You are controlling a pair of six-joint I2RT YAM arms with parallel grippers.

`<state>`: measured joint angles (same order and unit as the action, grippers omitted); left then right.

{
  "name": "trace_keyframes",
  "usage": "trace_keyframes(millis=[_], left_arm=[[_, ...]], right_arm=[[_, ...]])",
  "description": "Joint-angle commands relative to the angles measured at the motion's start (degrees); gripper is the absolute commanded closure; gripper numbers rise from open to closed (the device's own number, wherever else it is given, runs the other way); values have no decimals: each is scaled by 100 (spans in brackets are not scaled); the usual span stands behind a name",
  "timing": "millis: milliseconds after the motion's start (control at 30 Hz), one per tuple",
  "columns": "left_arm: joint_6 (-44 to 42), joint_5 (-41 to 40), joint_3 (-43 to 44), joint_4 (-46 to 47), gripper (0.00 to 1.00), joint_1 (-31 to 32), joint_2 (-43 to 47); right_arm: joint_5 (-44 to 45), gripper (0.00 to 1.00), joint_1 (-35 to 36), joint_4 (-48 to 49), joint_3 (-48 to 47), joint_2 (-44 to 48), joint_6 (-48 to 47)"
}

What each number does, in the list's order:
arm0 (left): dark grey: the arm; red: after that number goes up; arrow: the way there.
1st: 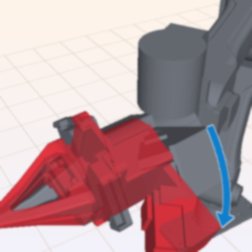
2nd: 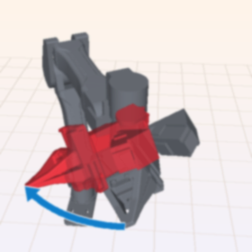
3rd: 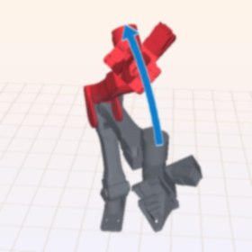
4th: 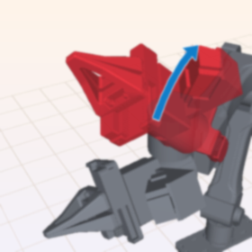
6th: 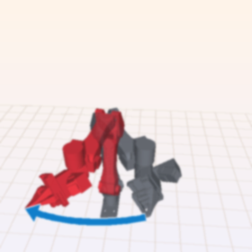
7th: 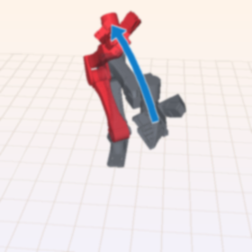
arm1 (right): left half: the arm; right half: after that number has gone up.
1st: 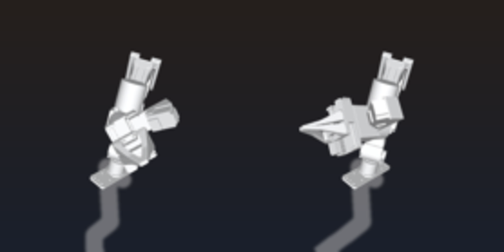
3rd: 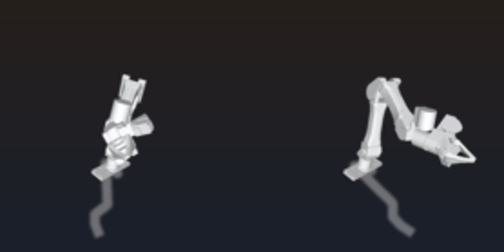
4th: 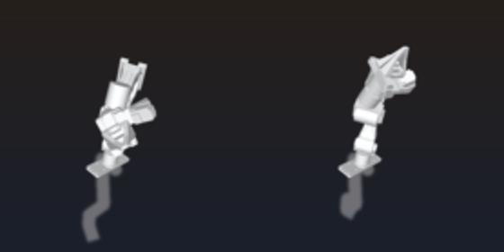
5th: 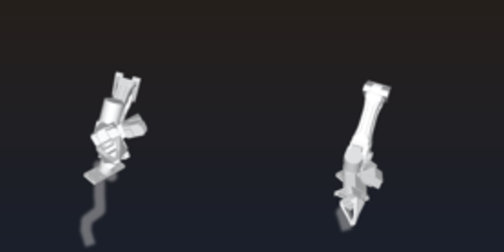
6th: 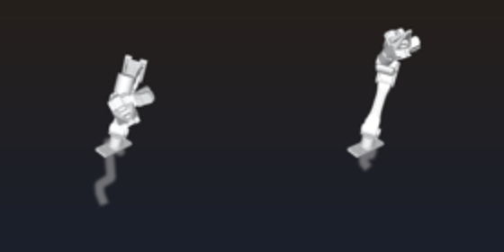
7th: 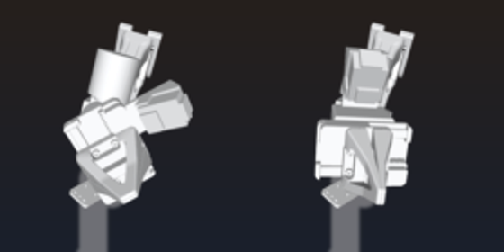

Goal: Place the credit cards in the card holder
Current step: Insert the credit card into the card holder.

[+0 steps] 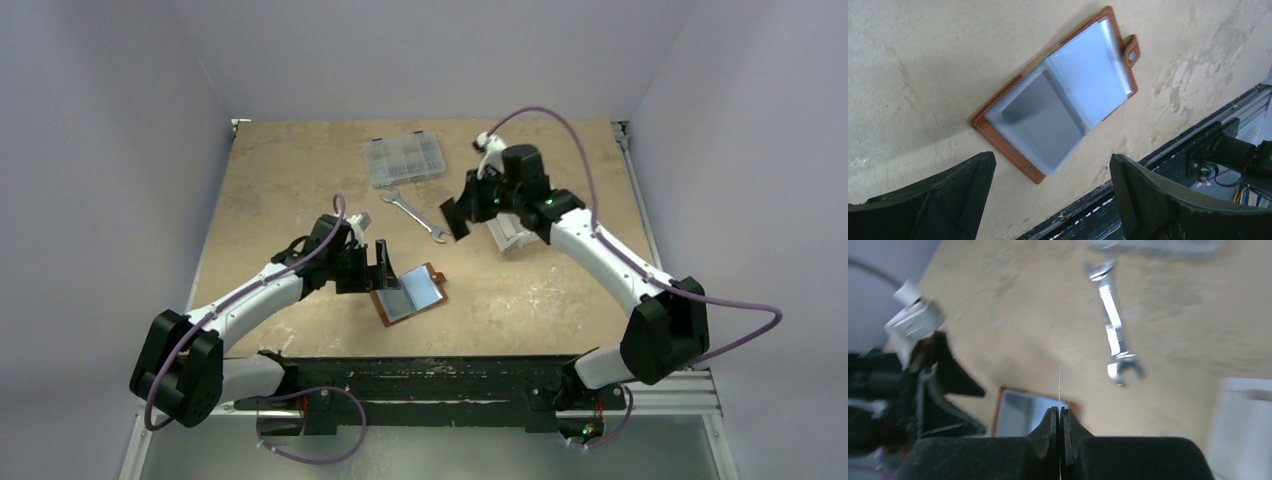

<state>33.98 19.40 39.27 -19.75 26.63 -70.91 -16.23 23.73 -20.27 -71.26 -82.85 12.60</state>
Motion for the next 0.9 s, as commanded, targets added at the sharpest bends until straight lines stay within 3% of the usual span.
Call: trace_keyframes(millis=[0, 67, 200, 367, 467, 567, 700, 867], left_arm=[[576, -532, -348, 115, 9, -44, 278], [732, -613, -508, 113, 10, -44, 411], [950, -627, -778, 162, 14, -44, 591], [931, -390, -750, 227, 36, -41, 391], [845, -202, -640, 301, 44, -35, 180], [756, -155, -537, 412, 44, -29, -33], [596, -164, -351, 439, 19, 48, -384], [515, -583, -162, 193, 23, 88, -810]], right_arm=[[-2195, 100, 446, 1620, 1184, -11, 1445], [-2984, 100, 475, 2528, 1706, -200, 2056], [-3091, 100, 661, 3152, 2246, -379, 2267], [-3581, 100, 736, 4262, 2791, -704, 2877], [-3547, 100, 739, 4309, 2781, -956, 2857], [-3669, 100, 737, 4071, 2593, -1349, 2675], [-3571, 100, 739, 3529, 2378, -1607, 2205], [-3729, 100, 737, 3686, 2273, -2015, 2159]])
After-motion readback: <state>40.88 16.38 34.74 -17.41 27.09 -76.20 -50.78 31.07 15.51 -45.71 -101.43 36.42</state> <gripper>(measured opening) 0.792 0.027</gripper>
